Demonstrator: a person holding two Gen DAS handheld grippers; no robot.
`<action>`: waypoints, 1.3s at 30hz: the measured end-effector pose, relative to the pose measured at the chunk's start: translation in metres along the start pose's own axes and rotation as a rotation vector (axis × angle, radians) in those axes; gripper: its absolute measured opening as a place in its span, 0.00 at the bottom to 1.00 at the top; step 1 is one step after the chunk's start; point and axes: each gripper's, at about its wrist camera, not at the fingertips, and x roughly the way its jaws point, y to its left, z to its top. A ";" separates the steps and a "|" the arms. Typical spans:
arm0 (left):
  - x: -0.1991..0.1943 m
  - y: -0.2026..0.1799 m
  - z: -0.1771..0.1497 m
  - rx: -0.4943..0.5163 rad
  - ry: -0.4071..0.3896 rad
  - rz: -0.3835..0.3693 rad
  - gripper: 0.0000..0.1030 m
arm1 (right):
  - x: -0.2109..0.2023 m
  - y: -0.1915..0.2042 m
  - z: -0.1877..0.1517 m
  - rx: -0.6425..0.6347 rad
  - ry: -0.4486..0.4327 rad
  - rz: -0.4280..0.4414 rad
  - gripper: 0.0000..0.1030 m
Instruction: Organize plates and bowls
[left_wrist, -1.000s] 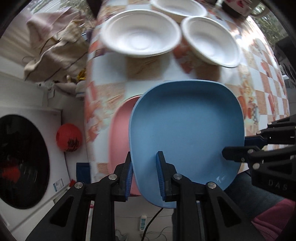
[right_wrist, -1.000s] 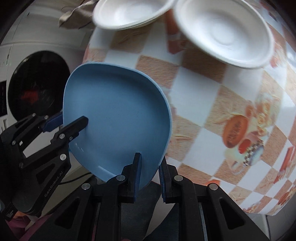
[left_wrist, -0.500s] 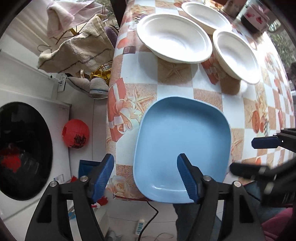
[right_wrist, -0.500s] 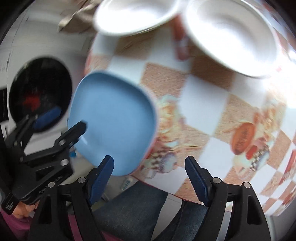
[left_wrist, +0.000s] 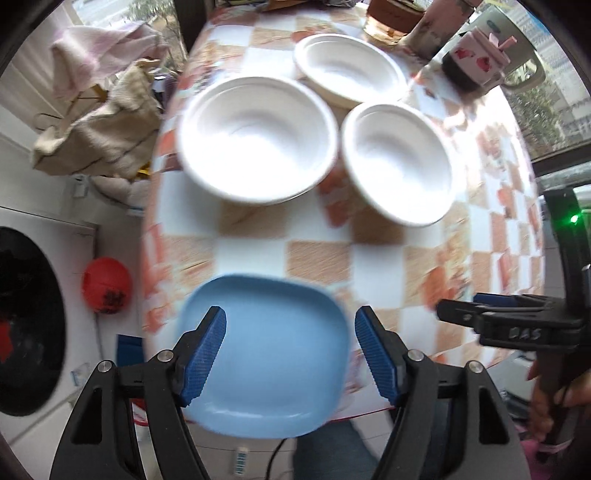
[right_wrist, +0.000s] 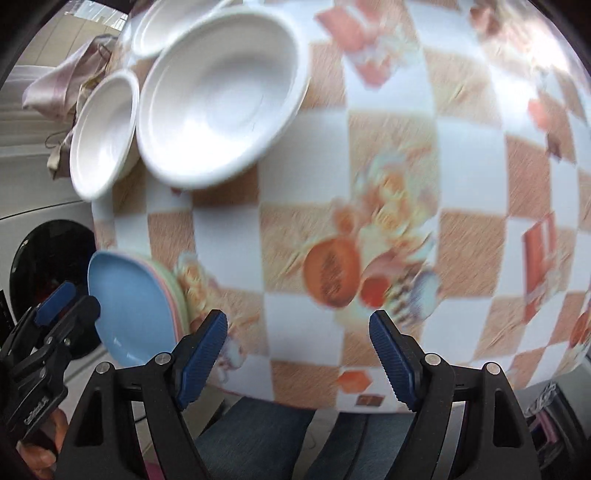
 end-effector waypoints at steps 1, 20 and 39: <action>0.001 -0.005 0.005 -0.019 0.006 -0.020 0.74 | -0.006 -0.003 0.006 -0.005 -0.012 -0.009 0.78; 0.073 -0.016 0.055 -0.588 0.079 -0.040 0.74 | -0.008 0.062 0.121 -0.209 -0.120 -0.123 0.78; 0.085 -0.058 0.087 -0.431 0.039 0.012 0.23 | 0.036 0.052 0.125 -0.239 -0.012 -0.026 0.22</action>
